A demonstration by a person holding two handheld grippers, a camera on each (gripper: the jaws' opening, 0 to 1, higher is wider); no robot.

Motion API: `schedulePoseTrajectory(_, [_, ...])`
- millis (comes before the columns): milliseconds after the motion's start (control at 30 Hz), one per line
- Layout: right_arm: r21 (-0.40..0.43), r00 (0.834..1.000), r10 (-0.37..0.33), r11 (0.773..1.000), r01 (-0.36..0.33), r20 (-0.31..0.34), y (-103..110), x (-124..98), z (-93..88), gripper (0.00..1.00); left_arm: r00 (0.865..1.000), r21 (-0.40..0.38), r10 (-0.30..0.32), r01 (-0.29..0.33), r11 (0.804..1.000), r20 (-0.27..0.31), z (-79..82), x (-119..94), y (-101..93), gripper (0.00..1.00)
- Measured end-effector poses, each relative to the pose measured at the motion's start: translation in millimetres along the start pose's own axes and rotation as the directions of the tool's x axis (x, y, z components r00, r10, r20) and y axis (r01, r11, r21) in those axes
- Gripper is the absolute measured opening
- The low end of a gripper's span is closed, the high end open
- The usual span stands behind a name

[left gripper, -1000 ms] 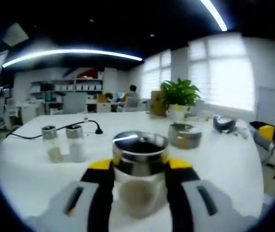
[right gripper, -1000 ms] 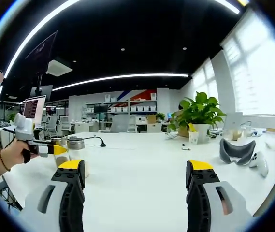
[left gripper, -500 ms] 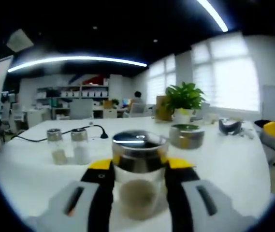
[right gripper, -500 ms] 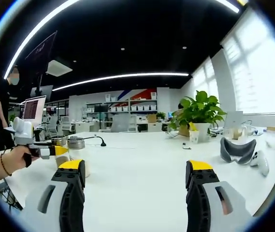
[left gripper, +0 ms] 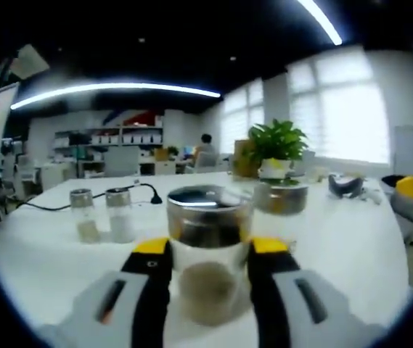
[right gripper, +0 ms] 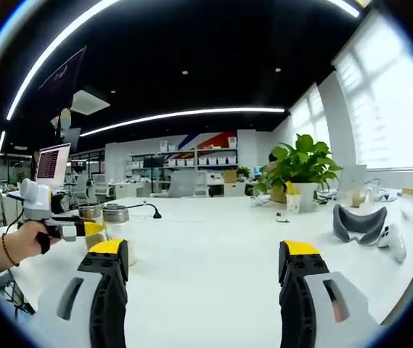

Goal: Rotate the seasoning bottle until the label or dispensing opening points toward the visible target arrow and the bottle remains upright within the marked orientation range

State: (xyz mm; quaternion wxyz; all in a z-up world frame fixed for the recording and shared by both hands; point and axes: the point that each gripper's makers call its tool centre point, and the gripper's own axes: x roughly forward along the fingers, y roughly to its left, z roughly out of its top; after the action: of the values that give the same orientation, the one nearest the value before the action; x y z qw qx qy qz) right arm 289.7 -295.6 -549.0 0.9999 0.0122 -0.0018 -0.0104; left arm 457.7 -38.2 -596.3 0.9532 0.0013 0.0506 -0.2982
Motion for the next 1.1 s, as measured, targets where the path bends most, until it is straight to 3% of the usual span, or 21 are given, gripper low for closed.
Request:
schedulePoseTrajectory(100, [-0.003,1.000,-0.001,1.000,0.001,-0.007,0,0,-1.6,0.88,1.000,-0.051,-0.010,0.011,0.999,0.006,1.8,-3,3.2,0.47])
schedulePoseTrajectory(167, [-0.003,1.000,-0.001,1.000,0.001,-0.006,0,0,-1.5,0.87,0.999,-0.022,0.009,-0.008,1.000,0.047,9.9,-6,5.4,0.56])
schedulePoseTrajectory(367, [0.002,1.000,0.005,1.000,-0.005,-0.019,3,2,-4.4,0.87,0.999,0.001,-0.041,0.041,0.999,-0.002,5.1,-14,-3.3,0.77])
schedulePoseTrajectory(500, [0.007,1.000,0.015,1.000,-0.015,-0.019,5,1,-4.1,0.87,0.998,-0.021,-0.061,0.061,0.998,-0.004,2.5,-25,-7.6,0.76])
schedulePoseTrajectory(633, [0.009,1.000,0.019,1.000,-0.019,-0.018,6,2,-4.0,0.87,0.998,0.013,-0.054,0.054,0.998,0.014,7.0,-36,-8.7,0.76])
schedulePoseTrajectory(933, [0.032,0.998,0.053,0.998,-0.052,-0.028,13,4,-6.5,0.85,0.997,0.002,-0.052,0.052,0.999,0.051,15.3,-67,-0.5,0.75])
schedulePoseTrajectory(1100, [0.038,0.999,0.042,0.998,-0.041,-0.028,10,3,-6.5,0.84,0.996,-0.034,-0.015,0.018,0.999,0.090,25.8,-83,15.3,0.73])
